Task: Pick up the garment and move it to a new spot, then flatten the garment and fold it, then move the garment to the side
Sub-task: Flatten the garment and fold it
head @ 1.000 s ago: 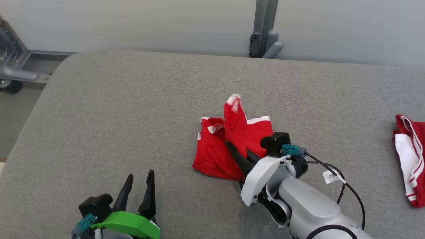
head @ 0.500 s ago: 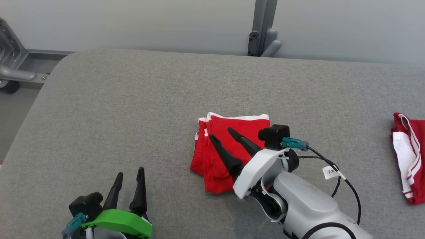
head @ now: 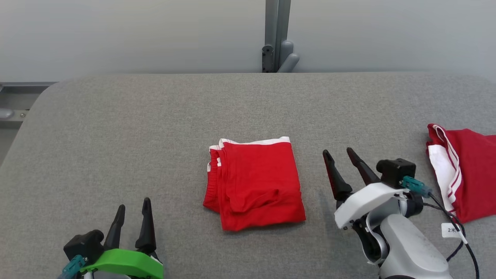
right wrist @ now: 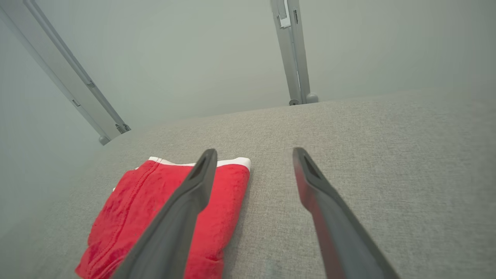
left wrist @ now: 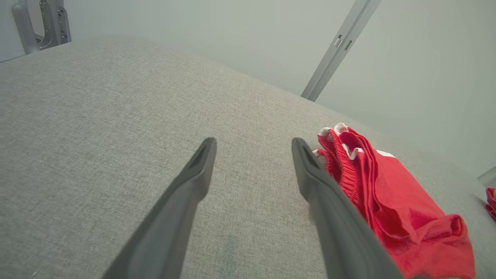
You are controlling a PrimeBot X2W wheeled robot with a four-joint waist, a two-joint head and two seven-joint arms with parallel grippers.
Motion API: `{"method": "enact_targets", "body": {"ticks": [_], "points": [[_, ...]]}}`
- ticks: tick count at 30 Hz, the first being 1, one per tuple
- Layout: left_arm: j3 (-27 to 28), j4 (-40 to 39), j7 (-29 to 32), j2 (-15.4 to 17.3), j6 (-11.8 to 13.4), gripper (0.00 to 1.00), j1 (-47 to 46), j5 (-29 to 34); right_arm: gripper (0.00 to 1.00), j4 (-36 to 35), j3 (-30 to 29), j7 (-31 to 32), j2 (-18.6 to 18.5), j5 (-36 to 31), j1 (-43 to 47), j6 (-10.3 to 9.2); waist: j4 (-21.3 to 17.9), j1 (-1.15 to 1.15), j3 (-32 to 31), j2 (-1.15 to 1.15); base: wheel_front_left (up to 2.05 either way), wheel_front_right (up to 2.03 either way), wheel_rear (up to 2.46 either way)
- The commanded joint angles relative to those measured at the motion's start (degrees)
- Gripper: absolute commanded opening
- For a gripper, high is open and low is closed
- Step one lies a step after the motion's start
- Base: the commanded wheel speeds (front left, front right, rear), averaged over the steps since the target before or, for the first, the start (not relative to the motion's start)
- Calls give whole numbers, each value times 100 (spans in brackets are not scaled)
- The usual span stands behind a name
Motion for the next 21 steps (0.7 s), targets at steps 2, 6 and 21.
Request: {"method": "enact_targets", "body": {"ticks": [2,6,21], "points": [[134,-62,4,24,10,100,101,152,100,-210,-417,-10,22,-392,304,-2,-89,0,-40,0,0,0,0],[281,-110,4,24,11,100,160,229,100,-486,-874,-11,105,-837,649,-2,-169,0,-63,0,0,0,0],[587,-235,4,24,11,100,413,493,100,-1109,-1769,-11,215,-1471,1415,-2,-439,0,-191,0,0,0,0]]}}
